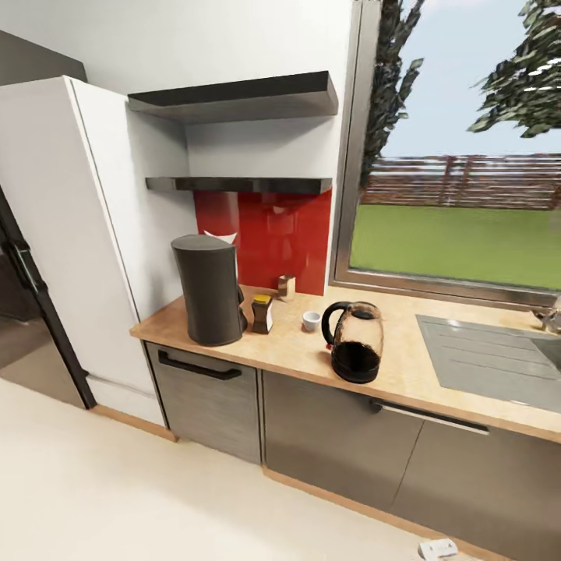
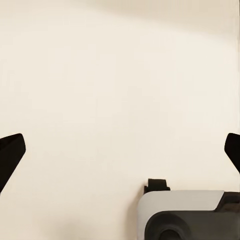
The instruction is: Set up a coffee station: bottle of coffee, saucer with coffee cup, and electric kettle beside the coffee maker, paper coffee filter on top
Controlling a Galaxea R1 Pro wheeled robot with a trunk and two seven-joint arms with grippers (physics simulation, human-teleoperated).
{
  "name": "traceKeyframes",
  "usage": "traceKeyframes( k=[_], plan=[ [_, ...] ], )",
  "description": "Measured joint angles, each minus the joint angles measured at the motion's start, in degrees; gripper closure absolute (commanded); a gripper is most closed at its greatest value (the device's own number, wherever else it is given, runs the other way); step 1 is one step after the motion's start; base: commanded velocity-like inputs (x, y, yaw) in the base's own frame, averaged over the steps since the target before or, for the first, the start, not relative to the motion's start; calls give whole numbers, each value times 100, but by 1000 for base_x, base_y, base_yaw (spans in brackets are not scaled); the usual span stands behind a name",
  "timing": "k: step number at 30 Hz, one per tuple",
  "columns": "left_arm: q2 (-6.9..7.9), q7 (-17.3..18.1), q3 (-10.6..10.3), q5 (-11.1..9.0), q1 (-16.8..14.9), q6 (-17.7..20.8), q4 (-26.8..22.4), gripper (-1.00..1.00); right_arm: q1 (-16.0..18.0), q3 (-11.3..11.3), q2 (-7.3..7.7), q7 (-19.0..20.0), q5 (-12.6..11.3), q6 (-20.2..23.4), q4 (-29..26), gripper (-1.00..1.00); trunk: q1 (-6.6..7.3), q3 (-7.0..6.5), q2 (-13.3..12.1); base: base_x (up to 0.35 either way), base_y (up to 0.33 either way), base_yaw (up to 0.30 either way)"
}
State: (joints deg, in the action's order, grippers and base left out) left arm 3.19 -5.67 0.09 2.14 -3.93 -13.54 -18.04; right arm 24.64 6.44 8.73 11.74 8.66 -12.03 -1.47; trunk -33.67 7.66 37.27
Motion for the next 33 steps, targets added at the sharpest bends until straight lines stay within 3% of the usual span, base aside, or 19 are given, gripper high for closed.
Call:
traceKeyframes(
  k=[33],
  plan=[
    [-3,0,0,-2,0,0,0,-100,0,0,14,-5,0,0,0,-100,0,0,0,0,0,-300]
  ],
)
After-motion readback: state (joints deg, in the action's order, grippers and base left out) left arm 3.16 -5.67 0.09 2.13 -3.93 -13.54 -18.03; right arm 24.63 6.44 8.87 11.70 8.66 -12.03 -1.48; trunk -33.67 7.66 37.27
